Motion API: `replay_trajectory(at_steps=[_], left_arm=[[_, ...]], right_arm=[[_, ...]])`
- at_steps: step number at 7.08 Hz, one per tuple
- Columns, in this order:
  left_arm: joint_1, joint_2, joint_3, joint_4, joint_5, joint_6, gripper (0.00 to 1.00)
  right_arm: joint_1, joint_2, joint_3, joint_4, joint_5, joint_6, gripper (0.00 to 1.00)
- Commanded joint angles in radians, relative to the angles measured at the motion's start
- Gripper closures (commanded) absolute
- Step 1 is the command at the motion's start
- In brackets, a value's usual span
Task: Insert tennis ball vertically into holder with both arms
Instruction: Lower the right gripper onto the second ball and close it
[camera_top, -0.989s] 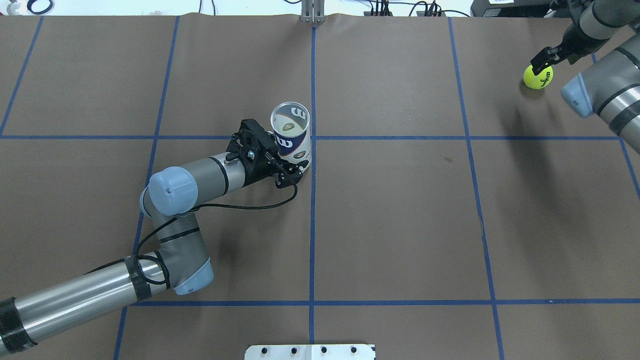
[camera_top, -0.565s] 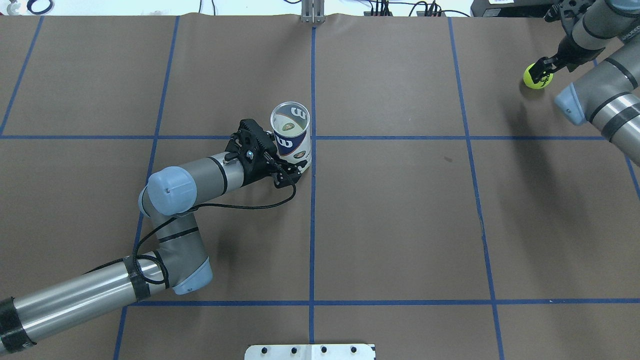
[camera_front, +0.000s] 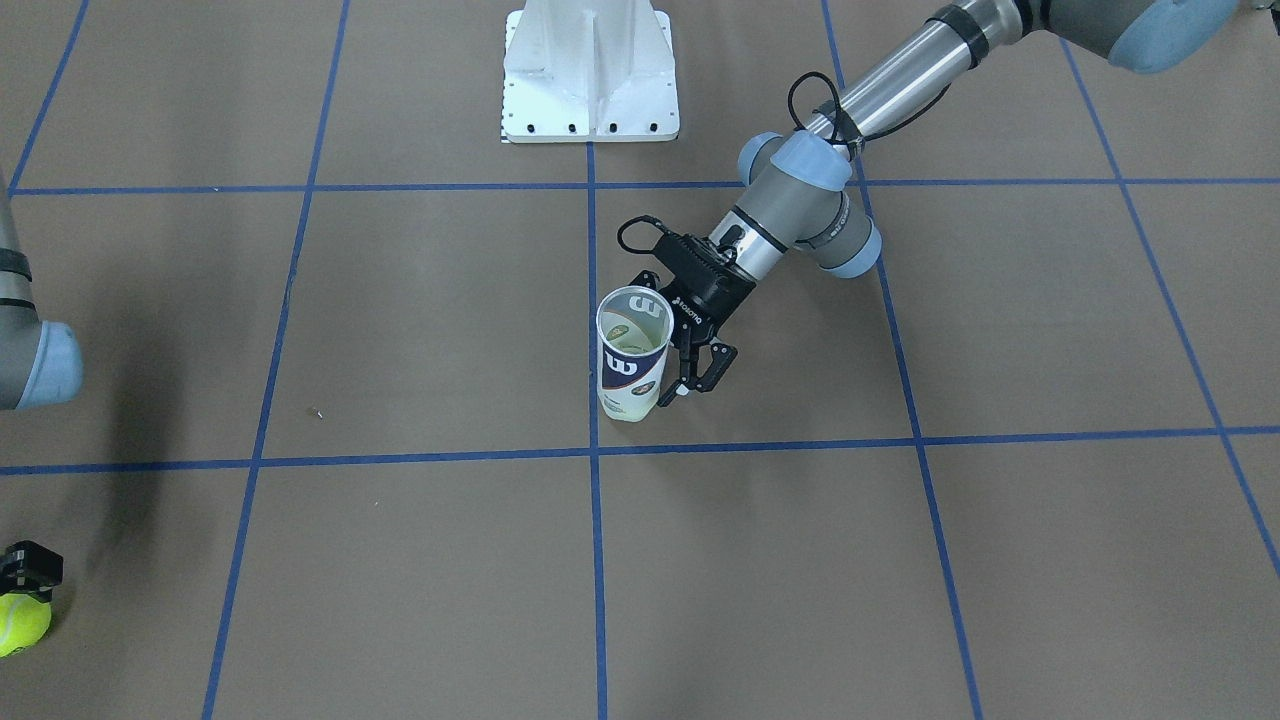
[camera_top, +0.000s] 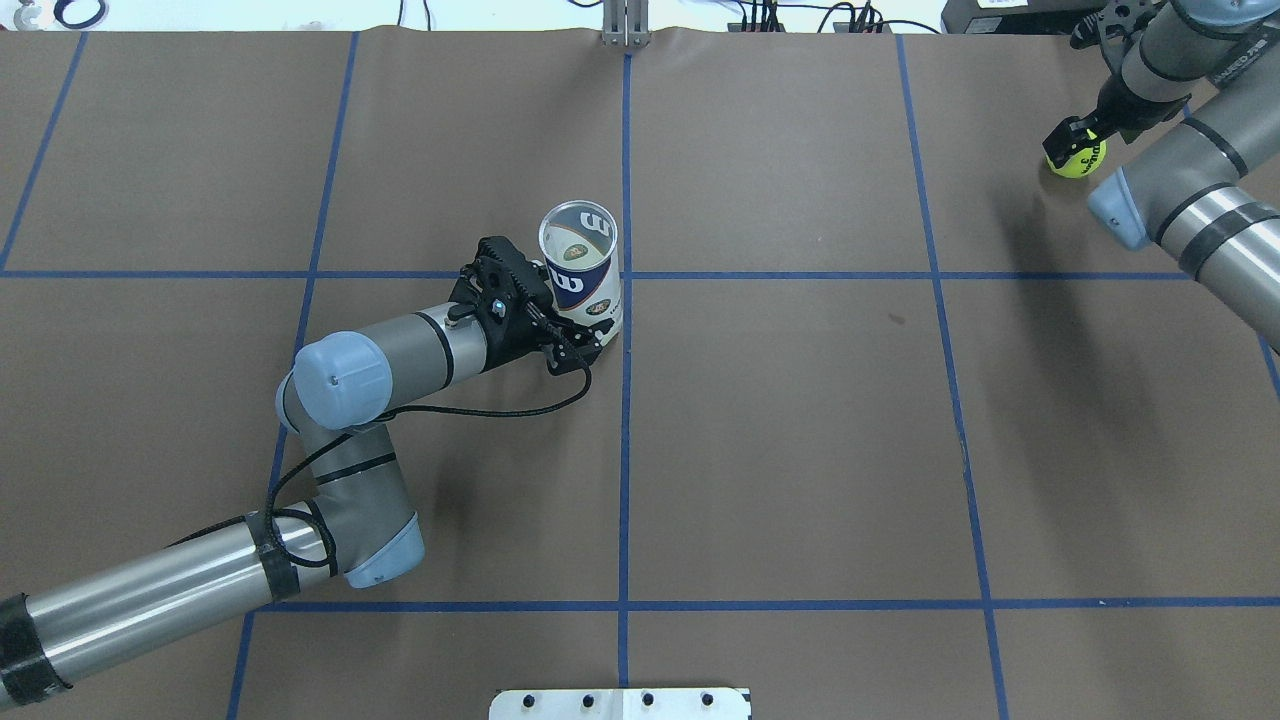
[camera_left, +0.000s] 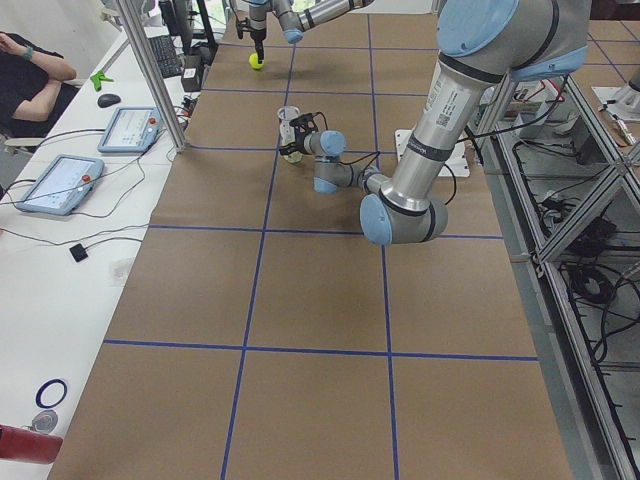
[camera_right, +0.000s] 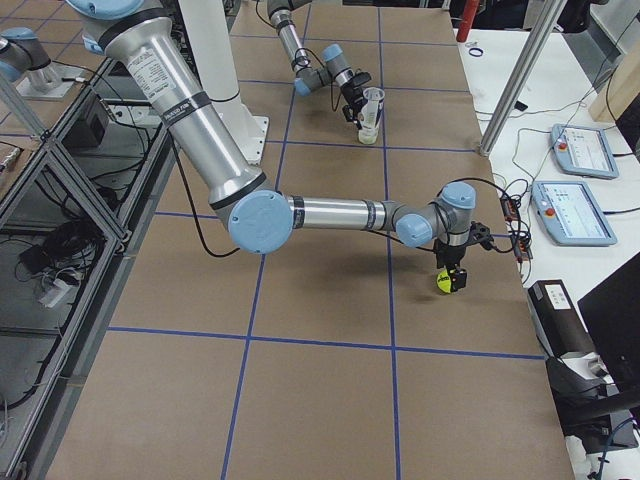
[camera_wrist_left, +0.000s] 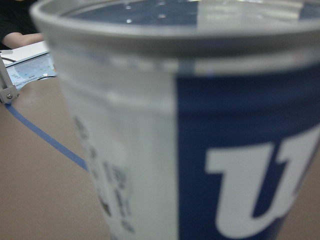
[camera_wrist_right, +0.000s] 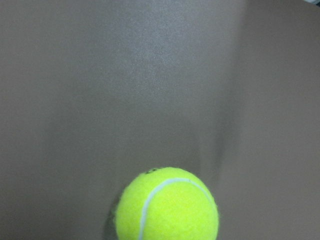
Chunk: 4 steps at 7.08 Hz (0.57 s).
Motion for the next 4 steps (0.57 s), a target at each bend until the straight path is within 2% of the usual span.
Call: replay_trajectory(at_steps=[1, 2, 3, 4], left_arm=[[0.000, 0.000, -0.001, 0.000, 0.000, 0.000, 0.01], [0.000, 0.000, -0.001, 0.000, 0.000, 0.000, 0.01], [-0.002, 0.002, -0.001, 0.000, 0.000, 0.000, 0.01], [-0.002, 0.002, -0.001, 0.000, 0.000, 0.000, 0.01]], right_arm=[[-0.010, 0.024, -0.065, 0.045, -0.020, 0.001, 0.01], [-0.010, 0.025, -0.065, 0.047, -0.020, 0.001, 0.01], [-0.010, 0.026, -0.065, 0.045, -0.020, 0.001, 0.07], [-0.010, 0.031, -0.065, 0.047, -0.020, 0.003, 0.47]])
